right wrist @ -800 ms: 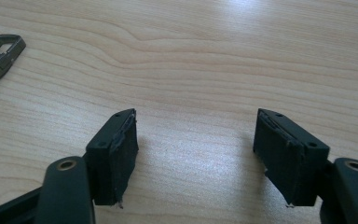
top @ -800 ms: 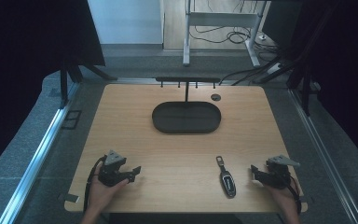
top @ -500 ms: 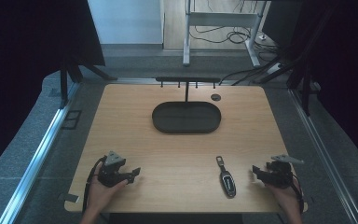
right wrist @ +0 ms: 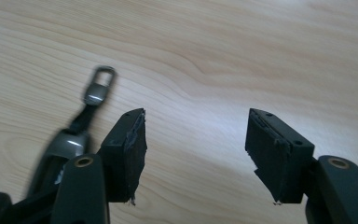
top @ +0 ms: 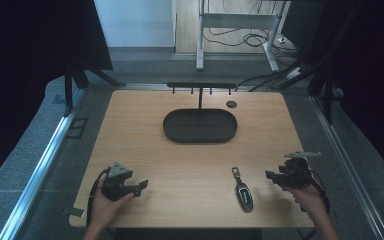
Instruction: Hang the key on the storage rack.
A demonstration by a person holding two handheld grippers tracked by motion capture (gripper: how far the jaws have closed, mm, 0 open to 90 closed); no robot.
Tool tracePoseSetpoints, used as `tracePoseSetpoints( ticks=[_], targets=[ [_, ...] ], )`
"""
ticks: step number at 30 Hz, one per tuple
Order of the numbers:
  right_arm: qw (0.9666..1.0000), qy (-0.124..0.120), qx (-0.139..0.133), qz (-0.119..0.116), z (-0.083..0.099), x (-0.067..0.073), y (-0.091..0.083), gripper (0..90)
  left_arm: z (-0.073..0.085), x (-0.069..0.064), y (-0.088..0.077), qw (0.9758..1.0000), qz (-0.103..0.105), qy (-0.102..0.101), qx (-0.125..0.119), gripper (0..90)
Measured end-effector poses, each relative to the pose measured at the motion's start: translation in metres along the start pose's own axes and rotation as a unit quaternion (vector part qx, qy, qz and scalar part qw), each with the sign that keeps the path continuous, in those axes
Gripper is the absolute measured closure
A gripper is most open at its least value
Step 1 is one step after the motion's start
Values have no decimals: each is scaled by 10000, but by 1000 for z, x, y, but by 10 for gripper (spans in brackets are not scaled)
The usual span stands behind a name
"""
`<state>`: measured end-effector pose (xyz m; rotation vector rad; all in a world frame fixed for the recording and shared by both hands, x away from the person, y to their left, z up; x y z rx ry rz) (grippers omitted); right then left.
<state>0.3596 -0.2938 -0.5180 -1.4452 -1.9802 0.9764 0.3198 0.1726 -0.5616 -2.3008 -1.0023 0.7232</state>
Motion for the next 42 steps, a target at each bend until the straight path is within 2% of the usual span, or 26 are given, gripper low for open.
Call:
tracePoseSetpoints(
  ticks=[1, 2, 3, 4, 5, 8, 9, 10, 13, 14, 15, 16, 18, 23, 30, 31, 32, 33, 42],
  targets=[
    [10000, 0, 0, 0, 0, 0, 0, 385, 0, 0, 0, 10000, 0, 0, 0, 263],
    [9999, -115, 76, -57, -8, 11, 0, 394, 1, 0, 1, 10000, -9, 29, 45, 263],
    [9999, -115, 76, -57, -8, 11, 0, 394, 1, 0, 1, 10000, -9, 29, 45, 263],
    [9995, -173, 174, -182, -15, 23, 1, 408, 2, -1, 2, 10000, 4, 51, 75, 263],
    [9995, -173, 174, -182, -15, 23, 1, 408, 2, -1, 2, 10000, 4, 51, 75, 262],
    [9987, -214, 307, -349, -24, 39, 4, 432, 3, -2, 4, 9999, 2, 92, 136, 261],
    [9978, -229, 445, -433, -28, 47, 8, 438, 4, -3, 5, 9998, -11, 118, 172, 260],
    [9978, -229, 445, -433, -28, 47, 8, 438, 4, -3, 5, 9998, -11, 118, 172, 260],
    [9961, -262, 704, -452, -31, 58, 15, 451, 4, -3, 5, 9998, -9, 124, 169, 260],
    [9945, -298, 901, -449, -30, 66, 19, 463, 4, -3, 4, 9998, 4, 125, 152, 260],
    [9945, -298, 901, -449, -30, 66, 19, 463, 4, -3, 4, 9998, 3, 120, 142, 260],
    [9927, -351, 1072, -423, -28, 72, 24, 473, 4, -3, 3, 9998, 16, 117, 129, 260],
    [9920, -379, 1133, -405, -27, 74, 26, 478, 4, -3, 3, 9998, 13, 118, 132, 260],
    [9871, -441, 1497, -359, -20, 82, 36, 505, 6, -2, 4, 9998, 25, 94, 160, 261],
    [9836, -468, 1713, -322, -17, 87, 42, 536, 6, -2, 4, 9998, 30, 97, 164, 261],
    [9818, -509, 1806, -296, -15, 89, 44, 545, 7, -2, 5, 9998, 31, 98, 168, 261],
    [9818, -509, 1806, -296, -15, 89, 44, 545, 7, -2, 5, 9998, 31, 98, 168, 261],
    [9795, -566, 1910, -289, -12, 92, 46, 551, 7, -2, 5, 9998, 24, 102, 183, 261],
    [9755, -575, 2114, -170, -5, 98, 55, 610, 8, -2, 4, 9998, 35, 100, 166, 261]
  ],
)
Point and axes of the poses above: each handheld gripper's, and its own axes: y roughly forward along the jaws, z roughly out of its underside, x roughly to its left, the point moved 9 cm from there along y, roughly forward along the jaws, and after that the axes turned 9 degrees about z, right-handed, at the moved point
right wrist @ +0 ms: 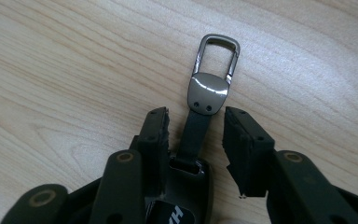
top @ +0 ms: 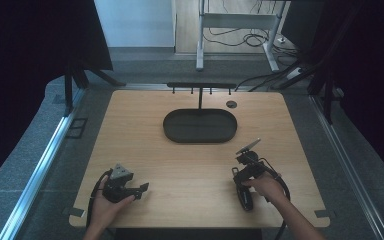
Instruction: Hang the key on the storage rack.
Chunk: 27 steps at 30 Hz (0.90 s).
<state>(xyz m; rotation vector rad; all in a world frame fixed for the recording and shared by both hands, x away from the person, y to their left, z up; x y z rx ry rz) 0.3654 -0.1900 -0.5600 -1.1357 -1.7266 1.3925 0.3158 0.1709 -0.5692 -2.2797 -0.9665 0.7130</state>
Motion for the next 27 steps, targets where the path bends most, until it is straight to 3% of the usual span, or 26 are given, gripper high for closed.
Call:
tracePoseSetpoints(
  ticks=[6, 16, 18, 27],
  targets=[
    [9998, 62, 89, 143, -2, 2, 4, 648, 1, 2, 0, 10000, -17, 2, 9, 261],
    [9987, -31, 138, 485, -4, 5, 6, 751, 1, 4, -2, 10000, -33, -16, -14, 261],
    [9986, -48, 159, 511, -4, 5, 6, 789, 1, 4, -2, 10000, -34, -9, -3, 260],
    [9989, 23, 45, 465, -2, 4, 6, 799, 3, 4, 0, 10000, -37, 1, 53, 260]
  ],
)
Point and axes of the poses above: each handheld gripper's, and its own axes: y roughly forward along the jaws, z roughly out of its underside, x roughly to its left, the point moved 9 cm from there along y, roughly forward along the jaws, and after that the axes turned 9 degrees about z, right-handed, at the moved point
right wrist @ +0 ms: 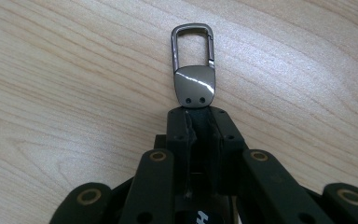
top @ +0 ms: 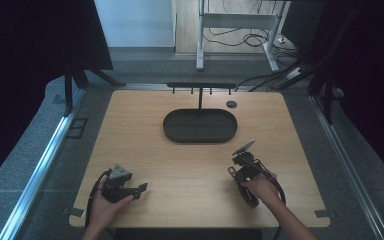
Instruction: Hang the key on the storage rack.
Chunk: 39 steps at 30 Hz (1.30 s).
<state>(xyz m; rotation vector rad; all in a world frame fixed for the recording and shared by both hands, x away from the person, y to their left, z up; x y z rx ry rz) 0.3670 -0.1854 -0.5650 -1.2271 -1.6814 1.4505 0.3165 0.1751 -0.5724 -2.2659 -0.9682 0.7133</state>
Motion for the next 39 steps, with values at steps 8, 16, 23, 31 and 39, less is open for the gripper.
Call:
tracePoseSetpoints(
  ticks=[8, 16, 23, 31, 39],
  targets=[
    [9996, 36, -123, -257, 2, -3, -2, 802, 1, 2, 0, 10000, -8, -43, -11, 260],
    [9974, 251, -531, -409, 5, -12, -18, 804, 2, 2, 2, 10000, -6, -36, 27, 260],
    [9922, 443, -1052, -499, 10, -19, -35, 805, 2, 3, 0, 10000, -2, -55, -2, 261],
    [9806, 666, -1760, -543, 12, -35, -66, 805, 2, 2, 1, 10000, 7, -66, 13, 261],
    [9662, 778, -2382, -604, 3, -43, -93, 806, 3, 4, 2, 10000, 12, -89, 17, 261]
  ],
)
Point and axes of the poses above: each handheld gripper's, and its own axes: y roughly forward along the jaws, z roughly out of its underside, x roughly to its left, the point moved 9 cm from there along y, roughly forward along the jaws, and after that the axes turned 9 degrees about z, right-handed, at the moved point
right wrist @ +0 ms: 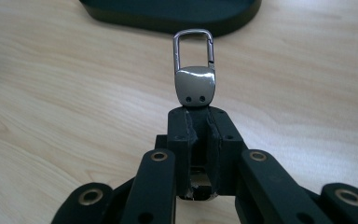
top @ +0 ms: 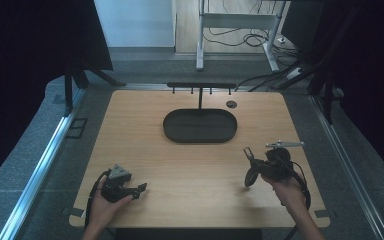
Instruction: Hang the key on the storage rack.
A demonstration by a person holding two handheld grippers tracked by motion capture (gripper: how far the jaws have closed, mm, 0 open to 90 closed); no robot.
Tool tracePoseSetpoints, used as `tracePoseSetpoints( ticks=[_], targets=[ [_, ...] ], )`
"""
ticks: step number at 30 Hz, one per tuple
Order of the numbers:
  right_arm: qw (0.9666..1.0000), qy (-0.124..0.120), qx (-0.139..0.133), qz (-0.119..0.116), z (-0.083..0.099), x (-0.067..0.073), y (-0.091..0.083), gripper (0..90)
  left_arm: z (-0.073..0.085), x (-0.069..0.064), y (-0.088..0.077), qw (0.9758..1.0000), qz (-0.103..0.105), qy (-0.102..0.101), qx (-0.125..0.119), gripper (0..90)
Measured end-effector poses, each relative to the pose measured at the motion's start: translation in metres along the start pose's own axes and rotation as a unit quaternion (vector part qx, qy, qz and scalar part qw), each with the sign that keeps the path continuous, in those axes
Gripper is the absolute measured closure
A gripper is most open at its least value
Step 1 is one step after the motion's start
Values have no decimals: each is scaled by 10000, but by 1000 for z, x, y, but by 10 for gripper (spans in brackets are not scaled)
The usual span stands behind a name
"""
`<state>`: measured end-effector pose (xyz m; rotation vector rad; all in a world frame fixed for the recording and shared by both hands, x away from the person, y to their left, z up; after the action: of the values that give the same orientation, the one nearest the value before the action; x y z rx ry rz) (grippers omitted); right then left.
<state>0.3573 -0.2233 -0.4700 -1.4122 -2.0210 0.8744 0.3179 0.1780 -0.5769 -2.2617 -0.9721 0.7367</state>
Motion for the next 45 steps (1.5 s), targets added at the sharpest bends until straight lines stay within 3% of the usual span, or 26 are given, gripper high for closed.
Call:
tracePoseSetpoints(
  ticks=[11, 29, 45],
  targets=[
    [9992, 92, -377, 11, -18, 0, -1, 805, 0, -1, 1, 10000, 8, 25, 27, 260],
    [9970, 293, -710, -65, -44, -5, 10, 805, 1, 0, 2, 10000, 12, 50, 40, 261],
    [9952, 239, -935, -141, -73, -5, 11, 805, 1, 0, 2, 10000, 25, 50, 56, 261]
  ],
)
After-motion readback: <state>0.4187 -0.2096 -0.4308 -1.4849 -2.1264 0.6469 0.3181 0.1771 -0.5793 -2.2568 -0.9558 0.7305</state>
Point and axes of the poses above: each handheld gripper's, and its own axes: y roughly forward along the jaws, z roughly out of its underside, x roughly to its left, the point moved 9 cm from there along y, roughly forward along the jaws, and after that the axes turned 9 degrees about z, right-handed, at the moved point
